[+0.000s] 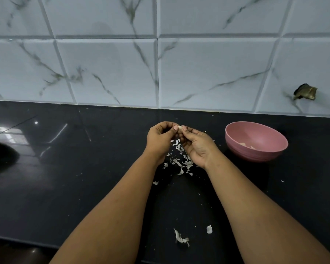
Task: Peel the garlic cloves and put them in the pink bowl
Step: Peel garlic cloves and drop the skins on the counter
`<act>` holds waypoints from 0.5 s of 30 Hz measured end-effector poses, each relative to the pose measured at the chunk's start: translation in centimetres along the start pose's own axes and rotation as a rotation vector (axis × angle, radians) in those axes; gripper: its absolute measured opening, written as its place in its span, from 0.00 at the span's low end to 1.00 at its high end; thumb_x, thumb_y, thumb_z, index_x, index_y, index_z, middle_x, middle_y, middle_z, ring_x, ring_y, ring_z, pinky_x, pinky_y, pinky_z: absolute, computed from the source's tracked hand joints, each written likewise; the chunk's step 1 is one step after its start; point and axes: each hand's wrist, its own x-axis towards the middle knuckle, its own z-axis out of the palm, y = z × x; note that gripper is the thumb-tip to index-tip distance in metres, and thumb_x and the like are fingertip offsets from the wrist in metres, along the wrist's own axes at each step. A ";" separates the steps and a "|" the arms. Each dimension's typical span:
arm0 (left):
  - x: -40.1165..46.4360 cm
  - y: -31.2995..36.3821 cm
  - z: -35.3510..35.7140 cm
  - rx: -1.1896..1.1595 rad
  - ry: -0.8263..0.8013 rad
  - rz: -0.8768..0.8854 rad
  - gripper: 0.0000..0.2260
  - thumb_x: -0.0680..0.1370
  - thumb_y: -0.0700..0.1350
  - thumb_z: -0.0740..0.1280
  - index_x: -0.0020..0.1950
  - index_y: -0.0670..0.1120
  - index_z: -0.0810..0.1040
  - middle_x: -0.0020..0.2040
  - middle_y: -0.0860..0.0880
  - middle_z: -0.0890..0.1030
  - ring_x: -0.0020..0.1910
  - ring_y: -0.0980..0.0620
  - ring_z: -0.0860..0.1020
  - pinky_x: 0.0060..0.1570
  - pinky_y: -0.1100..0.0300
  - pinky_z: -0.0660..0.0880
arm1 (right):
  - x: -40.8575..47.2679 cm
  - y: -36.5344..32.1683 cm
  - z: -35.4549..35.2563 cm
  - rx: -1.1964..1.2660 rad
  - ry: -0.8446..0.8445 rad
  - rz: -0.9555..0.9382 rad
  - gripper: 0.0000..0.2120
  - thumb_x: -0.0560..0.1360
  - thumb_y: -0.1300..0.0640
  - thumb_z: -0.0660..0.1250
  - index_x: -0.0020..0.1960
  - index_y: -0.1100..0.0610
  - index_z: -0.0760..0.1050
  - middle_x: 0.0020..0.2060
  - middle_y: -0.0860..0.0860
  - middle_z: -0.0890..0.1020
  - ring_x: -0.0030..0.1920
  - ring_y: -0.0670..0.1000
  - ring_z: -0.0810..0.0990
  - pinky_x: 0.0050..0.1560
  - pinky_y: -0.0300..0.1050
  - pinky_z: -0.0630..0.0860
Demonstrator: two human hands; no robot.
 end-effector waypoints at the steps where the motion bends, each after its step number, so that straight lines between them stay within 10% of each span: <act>1: 0.1 0.0 0.0 -0.015 -0.002 -0.014 0.05 0.79 0.34 0.66 0.45 0.38 0.80 0.39 0.44 0.82 0.36 0.54 0.79 0.42 0.63 0.78 | -0.1 0.0 0.1 0.007 -0.005 0.007 0.05 0.77 0.67 0.64 0.46 0.63 0.78 0.32 0.51 0.83 0.33 0.44 0.80 0.38 0.32 0.78; 15: -0.3 -0.3 0.4 0.140 0.098 0.079 0.02 0.77 0.40 0.71 0.48 0.42 0.83 0.41 0.42 0.85 0.41 0.47 0.83 0.48 0.52 0.82 | 0.5 1.1 0.4 -0.435 0.122 -0.335 0.07 0.77 0.65 0.66 0.53 0.58 0.79 0.41 0.53 0.85 0.40 0.46 0.84 0.43 0.38 0.80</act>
